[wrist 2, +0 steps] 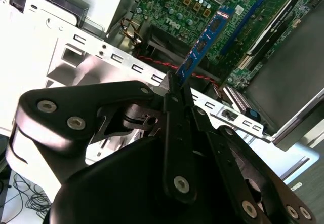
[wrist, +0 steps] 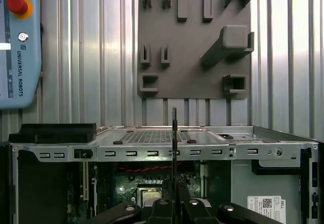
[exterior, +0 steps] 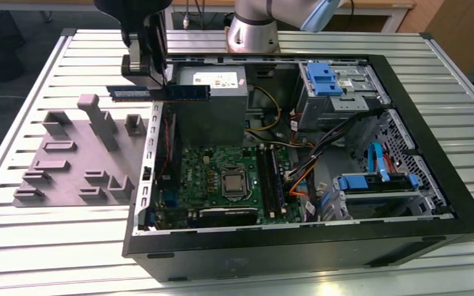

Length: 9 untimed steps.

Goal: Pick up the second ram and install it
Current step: 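Pick up the second ram and move it above second insertion slot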

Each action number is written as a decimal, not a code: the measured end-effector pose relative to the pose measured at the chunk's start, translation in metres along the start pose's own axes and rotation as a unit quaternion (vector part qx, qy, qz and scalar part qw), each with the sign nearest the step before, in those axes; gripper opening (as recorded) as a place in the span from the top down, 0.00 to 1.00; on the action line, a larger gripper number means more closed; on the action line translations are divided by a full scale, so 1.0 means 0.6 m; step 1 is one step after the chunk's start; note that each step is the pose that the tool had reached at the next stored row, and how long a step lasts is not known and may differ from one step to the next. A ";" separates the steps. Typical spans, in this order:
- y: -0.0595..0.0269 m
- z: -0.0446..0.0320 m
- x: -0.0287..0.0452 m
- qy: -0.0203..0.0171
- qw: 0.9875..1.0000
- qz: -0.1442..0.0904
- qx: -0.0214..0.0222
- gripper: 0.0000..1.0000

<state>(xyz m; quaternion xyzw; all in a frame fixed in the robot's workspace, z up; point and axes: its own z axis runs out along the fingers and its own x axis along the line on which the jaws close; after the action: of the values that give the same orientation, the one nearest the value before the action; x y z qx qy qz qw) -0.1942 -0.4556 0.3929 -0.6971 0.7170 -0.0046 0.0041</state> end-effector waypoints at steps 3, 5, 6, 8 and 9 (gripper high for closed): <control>-0.002 0.000 0.000 0.000 1.000 0.000 0.000 0.86; -0.004 0.000 0.000 0.000 1.000 0.000 0.000 0.86; -0.005 0.000 0.000 0.000 1.000 0.000 0.000 0.86; -0.006 0.000 0.000 0.000 1.000 0.000 0.000 0.86; -0.007 0.000 0.000 0.000 1.000 0.000 0.000 0.86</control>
<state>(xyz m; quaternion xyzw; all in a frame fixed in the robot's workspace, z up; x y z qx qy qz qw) -0.1901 -0.4556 0.3927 -0.6971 0.7170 -0.0046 0.0041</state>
